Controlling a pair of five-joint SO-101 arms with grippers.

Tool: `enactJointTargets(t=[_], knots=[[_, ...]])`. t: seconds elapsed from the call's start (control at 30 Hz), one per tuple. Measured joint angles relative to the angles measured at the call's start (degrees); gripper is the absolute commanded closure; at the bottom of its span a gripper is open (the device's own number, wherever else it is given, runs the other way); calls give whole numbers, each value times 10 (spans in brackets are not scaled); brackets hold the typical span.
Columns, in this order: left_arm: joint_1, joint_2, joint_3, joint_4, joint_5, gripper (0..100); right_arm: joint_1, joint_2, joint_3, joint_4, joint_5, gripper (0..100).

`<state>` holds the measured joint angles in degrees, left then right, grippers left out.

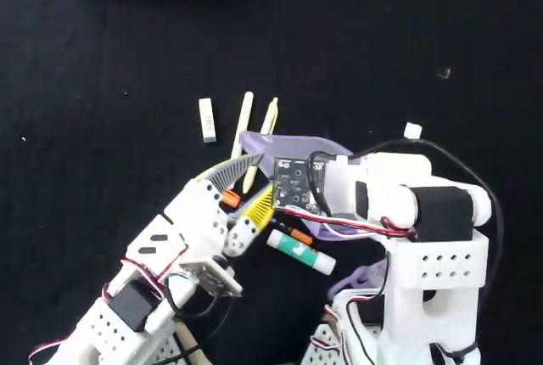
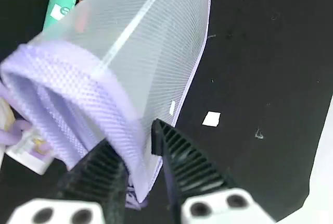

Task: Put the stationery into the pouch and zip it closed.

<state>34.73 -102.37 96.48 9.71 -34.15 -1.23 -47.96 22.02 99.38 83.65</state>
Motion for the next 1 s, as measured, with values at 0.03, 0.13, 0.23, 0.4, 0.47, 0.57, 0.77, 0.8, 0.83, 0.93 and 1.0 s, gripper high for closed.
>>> enactJointTargets(t=[0.03,0.13,0.23,0.4,0.47,0.57,0.77,0.8,0.83,0.93,1.0], knots=[[5,0,0,0,0,830,-1,0,0,0,1,987],[33,0,0,12,0,830,-7,0,-1,0,1,987],[49,-2,0,44,0,830,-10,0,-10,0,1,987],[54,-8,0,77,1,827,-10,0,-15,0,2,987],[54,-9,0,82,2,826,-10,0,-15,0,2,987],[55,-10,-1,97,0,825,-10,0,-15,0,2,987],[77,-10,-33,187,-4,803,-10,0,-15,0,11,987],[82,-9,-34,188,-9,795,-11,0,-15,0,13,987],[89,-2,-34,188,-23,787,-12,0,-15,0,15,987],[91,-2,-18,160,-47,784,-19,0,-3,0,24,987],[91,0,-8,130,-50,784,-26,-5,11,0,27,987]])
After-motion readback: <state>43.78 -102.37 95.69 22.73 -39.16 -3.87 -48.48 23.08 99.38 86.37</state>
